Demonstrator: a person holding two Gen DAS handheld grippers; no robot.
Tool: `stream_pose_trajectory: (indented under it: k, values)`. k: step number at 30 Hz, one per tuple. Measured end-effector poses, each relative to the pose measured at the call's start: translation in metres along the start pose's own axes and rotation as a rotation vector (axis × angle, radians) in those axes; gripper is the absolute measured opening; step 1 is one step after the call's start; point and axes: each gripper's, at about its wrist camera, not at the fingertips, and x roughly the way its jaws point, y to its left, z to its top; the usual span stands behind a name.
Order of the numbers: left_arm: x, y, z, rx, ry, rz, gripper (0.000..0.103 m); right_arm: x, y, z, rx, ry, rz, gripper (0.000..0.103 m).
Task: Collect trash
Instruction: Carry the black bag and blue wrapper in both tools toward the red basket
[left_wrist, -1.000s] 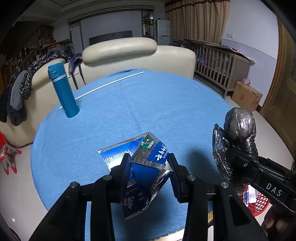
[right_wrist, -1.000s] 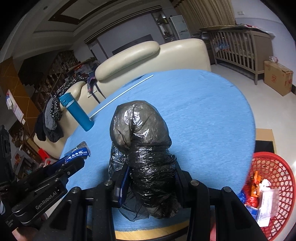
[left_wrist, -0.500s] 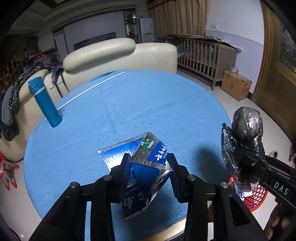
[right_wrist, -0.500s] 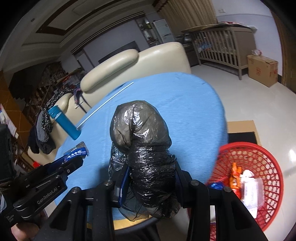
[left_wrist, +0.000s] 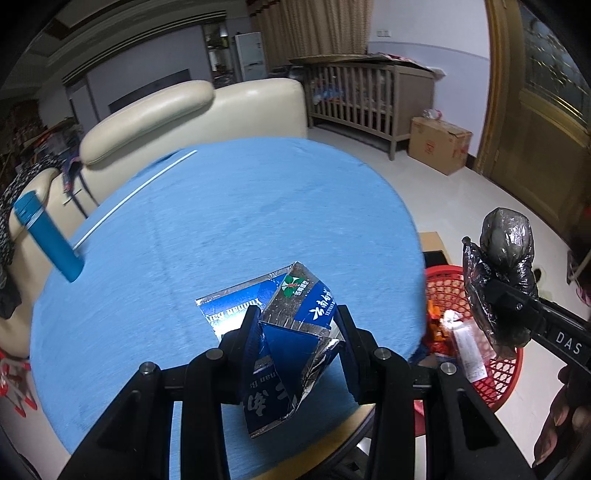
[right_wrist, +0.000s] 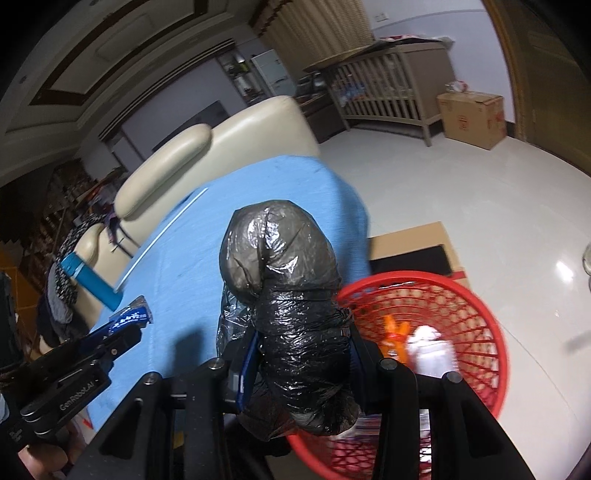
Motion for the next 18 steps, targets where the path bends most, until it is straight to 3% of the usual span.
stream_pose_trajectory:
  k: [10, 18]
  values:
    - [0.011, -0.049, 0.009, 0.091, 0.020, -0.078, 0.042, -0.003, -0.070, -0.003, 0.113, 0.021, -0.108, 0.044]
    - [0.018, -0.083, 0.012, 0.157, 0.038, -0.110, 0.042, 0.006, -0.098, -0.012, 0.173, 0.086, -0.148, 0.044]
